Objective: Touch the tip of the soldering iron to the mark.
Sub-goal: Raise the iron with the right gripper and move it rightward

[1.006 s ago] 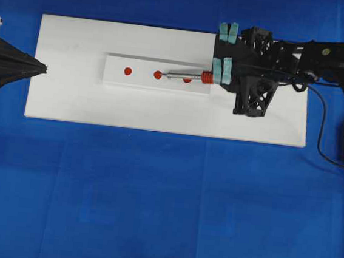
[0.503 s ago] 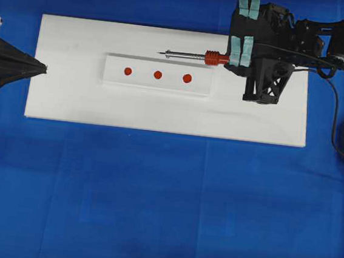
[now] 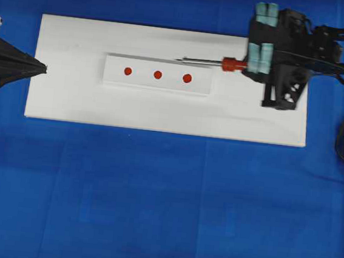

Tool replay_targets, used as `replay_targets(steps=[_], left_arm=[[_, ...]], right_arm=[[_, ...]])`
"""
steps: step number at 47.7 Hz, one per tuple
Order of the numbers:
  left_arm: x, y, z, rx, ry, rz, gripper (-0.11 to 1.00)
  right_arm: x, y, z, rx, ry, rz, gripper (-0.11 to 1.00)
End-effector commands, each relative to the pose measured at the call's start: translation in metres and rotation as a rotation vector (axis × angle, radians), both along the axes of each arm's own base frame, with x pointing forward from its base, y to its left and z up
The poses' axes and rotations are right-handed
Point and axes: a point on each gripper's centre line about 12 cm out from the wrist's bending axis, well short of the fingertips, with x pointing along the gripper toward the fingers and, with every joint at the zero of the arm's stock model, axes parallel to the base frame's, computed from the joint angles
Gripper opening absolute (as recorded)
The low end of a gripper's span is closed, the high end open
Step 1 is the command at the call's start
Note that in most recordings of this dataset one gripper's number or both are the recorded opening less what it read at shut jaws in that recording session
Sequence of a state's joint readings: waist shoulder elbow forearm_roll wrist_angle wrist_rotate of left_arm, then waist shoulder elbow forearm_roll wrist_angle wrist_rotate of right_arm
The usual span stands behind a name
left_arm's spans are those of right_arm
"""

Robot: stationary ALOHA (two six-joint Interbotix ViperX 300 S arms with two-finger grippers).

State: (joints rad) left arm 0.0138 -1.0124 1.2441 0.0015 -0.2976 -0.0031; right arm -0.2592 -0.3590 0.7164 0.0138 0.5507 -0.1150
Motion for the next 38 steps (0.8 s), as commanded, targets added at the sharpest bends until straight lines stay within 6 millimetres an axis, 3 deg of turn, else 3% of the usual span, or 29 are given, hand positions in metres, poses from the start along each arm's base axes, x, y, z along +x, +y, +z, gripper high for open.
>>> replay_targets(steps=[1,13,38], left_arm=[[0.001,0.000,0.005,0.000,-0.018,-0.002,0.00],[0.001,0.000,0.005,-0.001,-0.017,-0.002,0.00],[0.001,0.000,0.005,-0.001,-0.017,-0.002,0.00]], right_arm=[[-0.009,0.001,0.014,-0.011,-0.042,-0.006,0.06],[-0.028,0.006,0.014,-0.008,-0.041,-0.008,0.06],[-0.027,0.006,0.012,-0.006,-0.033,-0.008,0.06]])
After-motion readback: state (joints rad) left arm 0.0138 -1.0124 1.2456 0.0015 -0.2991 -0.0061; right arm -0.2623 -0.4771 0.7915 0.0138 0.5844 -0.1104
